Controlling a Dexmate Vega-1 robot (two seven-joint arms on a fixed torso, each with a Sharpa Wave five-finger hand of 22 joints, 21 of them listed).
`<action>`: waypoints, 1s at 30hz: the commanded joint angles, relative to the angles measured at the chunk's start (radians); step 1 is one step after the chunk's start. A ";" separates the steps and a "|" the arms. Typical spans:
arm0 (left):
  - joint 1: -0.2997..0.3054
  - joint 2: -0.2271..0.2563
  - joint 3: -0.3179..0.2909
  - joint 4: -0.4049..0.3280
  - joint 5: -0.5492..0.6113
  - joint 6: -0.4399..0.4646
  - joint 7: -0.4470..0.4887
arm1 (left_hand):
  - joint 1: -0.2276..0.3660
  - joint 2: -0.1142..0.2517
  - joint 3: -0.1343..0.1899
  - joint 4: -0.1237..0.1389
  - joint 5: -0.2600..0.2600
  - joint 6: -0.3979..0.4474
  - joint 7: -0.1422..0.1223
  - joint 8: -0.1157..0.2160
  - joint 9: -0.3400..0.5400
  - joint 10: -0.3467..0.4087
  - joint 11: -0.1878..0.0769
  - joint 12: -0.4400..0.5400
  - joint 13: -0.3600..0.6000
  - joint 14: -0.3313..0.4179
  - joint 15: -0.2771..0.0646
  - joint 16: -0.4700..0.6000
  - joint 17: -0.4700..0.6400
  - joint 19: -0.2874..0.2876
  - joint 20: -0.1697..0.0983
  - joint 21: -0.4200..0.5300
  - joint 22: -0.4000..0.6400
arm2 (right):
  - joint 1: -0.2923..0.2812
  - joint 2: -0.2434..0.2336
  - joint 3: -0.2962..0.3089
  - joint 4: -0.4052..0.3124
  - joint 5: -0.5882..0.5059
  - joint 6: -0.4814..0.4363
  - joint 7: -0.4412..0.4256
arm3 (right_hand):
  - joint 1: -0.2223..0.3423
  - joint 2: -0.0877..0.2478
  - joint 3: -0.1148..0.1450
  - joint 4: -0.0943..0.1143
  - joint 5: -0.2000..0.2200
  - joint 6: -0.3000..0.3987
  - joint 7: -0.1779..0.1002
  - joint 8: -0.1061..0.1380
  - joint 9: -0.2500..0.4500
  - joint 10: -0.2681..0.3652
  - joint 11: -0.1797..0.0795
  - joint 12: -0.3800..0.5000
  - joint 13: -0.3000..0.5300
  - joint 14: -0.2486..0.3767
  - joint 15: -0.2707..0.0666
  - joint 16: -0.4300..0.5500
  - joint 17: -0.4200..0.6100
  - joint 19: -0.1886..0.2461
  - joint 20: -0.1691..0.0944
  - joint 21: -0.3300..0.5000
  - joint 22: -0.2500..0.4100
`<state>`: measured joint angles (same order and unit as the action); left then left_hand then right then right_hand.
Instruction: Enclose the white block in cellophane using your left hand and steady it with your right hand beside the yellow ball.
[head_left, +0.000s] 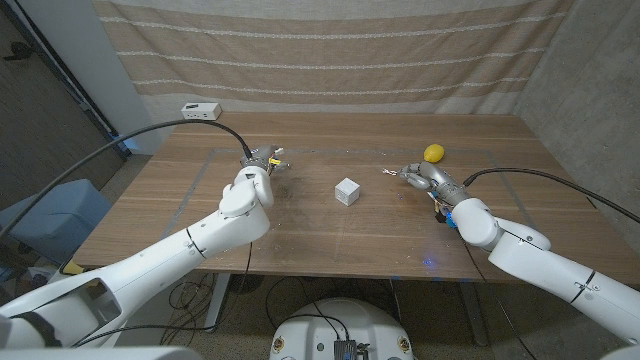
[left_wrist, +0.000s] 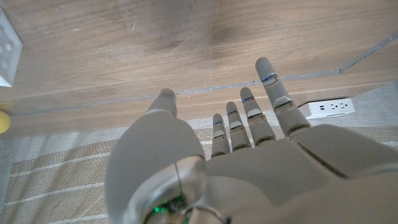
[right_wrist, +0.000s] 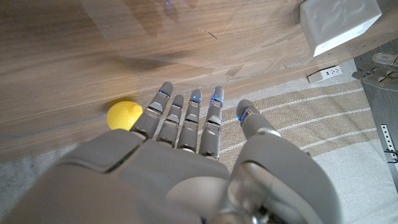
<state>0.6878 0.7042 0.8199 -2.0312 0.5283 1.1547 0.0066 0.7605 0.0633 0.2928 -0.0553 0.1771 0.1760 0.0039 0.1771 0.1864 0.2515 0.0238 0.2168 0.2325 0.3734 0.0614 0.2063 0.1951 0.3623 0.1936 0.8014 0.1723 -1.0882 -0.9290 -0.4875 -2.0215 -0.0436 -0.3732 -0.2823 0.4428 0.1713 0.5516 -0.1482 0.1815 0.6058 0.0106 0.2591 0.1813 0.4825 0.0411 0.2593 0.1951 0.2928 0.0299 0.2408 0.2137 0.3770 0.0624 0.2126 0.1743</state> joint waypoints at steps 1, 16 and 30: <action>-0.034 -0.009 -0.001 -0.008 -0.200 0.145 0.026 | -0.002 0.007 0.005 -0.006 0.000 -0.006 0.008 0.003 0.002 -0.004 0.018 -0.003 -0.001 0.007 0.009 0.001 -0.001 0.027 0.004 0.006 0.001 | 0.012 -0.002 -0.012 -0.003 -0.022 -0.019 0.019 | 0.013 0.000 0.005 -0.001 0.004 0.005 0.001 0.000 0.003 -0.001 0.008 -0.002 0.002 0.002 -0.006 0.002 0.000 0.003 -0.007 -0.004 0.002; 0.112 -0.051 -0.240 0.035 -0.538 -0.114 0.188 | 0.073 0.053 0.060 -0.062 0.012 -0.075 0.046 0.004 0.003 -0.038 0.048 -0.001 0.003 0.013 0.031 0.000 -0.004 0.074 -0.007 -0.011 -0.002 | 0.030 0.010 -0.015 0.015 -0.022 -0.016 0.029 | 0.020 -0.004 0.004 -0.004 0.003 0.004 0.005 -0.007 0.003 -0.004 0.012 -0.007 0.002 0.002 -0.007 0.000 -0.001 0.003 -0.006 -0.005 0.002; 0.137 -0.050 -0.339 0.155 -0.855 -0.347 0.128 | 0.128 0.084 0.109 -0.099 0.023 -0.061 0.023 0.016 0.003 -0.021 0.063 0.013 0.009 0.056 0.034 0.009 -0.004 0.136 -0.025 -0.013 -0.002 | 0.062 0.030 -0.029 0.039 -0.027 -0.018 0.042 | 0.022 -0.006 0.003 -0.003 0.003 0.004 0.006 -0.012 0.003 -0.005 0.012 -0.011 0.002 0.003 -0.007 0.000 -0.001 0.004 -0.005 -0.006 0.002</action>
<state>0.7762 0.6593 0.5780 -1.9648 -0.0637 1.0258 0.1688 0.8648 0.1436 0.3844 -0.1467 0.1925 0.1115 0.0584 0.1887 0.1865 0.2267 0.0767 0.2216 0.2350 0.4156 0.0924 0.2051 0.1814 0.4869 0.1717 0.7888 0.1643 -1.0515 -0.9146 -0.5046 -2.0013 -0.0667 -0.3878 -0.2527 0.4544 0.1674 0.5515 -0.1481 0.1815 0.6057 0.0106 0.2470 0.1816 0.4731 0.0503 0.2545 0.1953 0.2928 0.0302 0.2408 0.2089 0.3769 0.0625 0.2114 0.1743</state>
